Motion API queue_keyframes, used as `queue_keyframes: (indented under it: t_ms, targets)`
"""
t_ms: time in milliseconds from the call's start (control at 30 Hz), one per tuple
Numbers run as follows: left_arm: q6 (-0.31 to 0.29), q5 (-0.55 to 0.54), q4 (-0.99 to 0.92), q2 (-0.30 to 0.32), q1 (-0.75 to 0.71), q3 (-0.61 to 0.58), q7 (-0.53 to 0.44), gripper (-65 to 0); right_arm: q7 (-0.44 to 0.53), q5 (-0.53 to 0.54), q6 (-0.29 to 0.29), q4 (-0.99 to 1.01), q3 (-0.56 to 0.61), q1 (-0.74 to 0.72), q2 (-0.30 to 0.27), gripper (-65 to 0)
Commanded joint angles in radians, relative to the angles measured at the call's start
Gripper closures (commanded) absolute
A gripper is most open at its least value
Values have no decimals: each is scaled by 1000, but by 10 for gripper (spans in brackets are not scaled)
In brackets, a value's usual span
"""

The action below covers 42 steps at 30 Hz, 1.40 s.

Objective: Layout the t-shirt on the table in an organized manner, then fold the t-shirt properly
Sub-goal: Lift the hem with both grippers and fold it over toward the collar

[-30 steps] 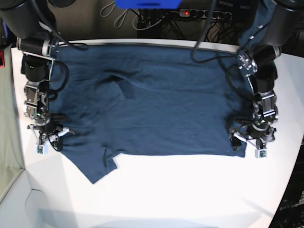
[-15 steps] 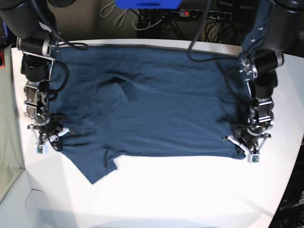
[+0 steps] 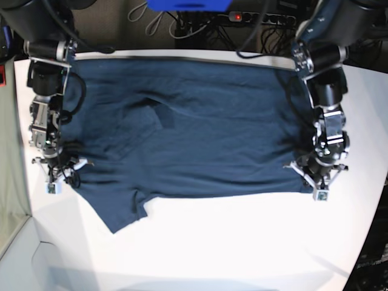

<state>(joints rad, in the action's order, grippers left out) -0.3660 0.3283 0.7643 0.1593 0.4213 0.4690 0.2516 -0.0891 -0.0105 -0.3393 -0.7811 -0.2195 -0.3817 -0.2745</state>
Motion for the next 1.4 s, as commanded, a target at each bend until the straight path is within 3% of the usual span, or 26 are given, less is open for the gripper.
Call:
queue_keyframes:
  t_ms: [0,333,600,800,933,1200,1367]
  targets:
    - [3,4,37,0,20,-2,-7,-1,28,8,6,-42,-4,-20,-15,0]
    - [2,-34,235,-23,-71,0,2,-1,28,10,6,-364,-5,163,4,0]
    - [2,-209,450,-17,-152,-8,188,-1,28,10,-2,-607,-64,330,36,0]
    - [2,-242,620,-17,-243,-8,245,-1,27,10,-137,-725,-159,422,90,0]
    - [2,-271,725,-17,-295,-3,312,-1,27,8,-211,-760,-171,488,91,0]
    - [2,-271,861,-17,-399,-3,360,-1,28,8,-314,-809,-172,610,90,0]
    - [2,-271,937,10,-450,-2,361,-1,28,8,-333,-800,-234,628,85,0]
